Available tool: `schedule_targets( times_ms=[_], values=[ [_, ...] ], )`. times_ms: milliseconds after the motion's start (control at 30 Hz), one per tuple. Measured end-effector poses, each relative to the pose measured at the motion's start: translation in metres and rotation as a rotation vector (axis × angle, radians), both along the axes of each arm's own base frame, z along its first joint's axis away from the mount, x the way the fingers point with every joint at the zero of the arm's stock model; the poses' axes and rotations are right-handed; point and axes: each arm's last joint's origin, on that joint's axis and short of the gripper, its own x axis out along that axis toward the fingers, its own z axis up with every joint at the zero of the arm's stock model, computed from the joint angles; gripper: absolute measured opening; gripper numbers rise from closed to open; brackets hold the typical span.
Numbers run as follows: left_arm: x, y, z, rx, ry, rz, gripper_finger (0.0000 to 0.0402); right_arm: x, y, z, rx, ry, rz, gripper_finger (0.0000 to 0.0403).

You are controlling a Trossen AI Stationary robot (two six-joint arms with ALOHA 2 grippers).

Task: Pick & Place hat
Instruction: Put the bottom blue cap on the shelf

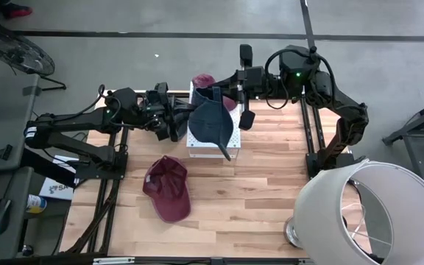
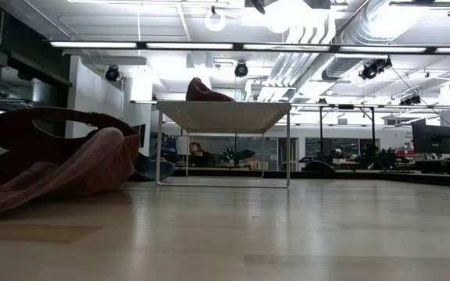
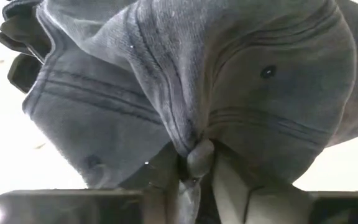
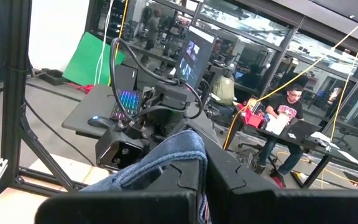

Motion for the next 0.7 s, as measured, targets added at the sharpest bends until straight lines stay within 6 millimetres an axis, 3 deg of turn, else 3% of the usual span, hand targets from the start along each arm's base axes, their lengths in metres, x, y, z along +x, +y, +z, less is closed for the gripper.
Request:
schedule_targets(
  times_ms=[133, 400, 700],
  values=[
    [0.0000, 0.0000, 0.0000, 0.000, 0.000, 0.000, 0.0027, 0.0000, 0.0000, -0.0006, 0.001, 0.007, 0.000, 0.0000],
    [0.0001, 0.0001, -0.0005, -0.001, 0.005, 0.003, 0.0026, 0.0000, -0.0002, -0.0015, 0.002, 0.016, -0.008, 0.0000],
    [-0.0036, 0.0018, -0.0025, -0.030, 0.038, 0.054, 0.0026, -0.0020, -0.0036, -0.0027, 0.020, 0.035, -0.131, 0.0009]
  ],
)
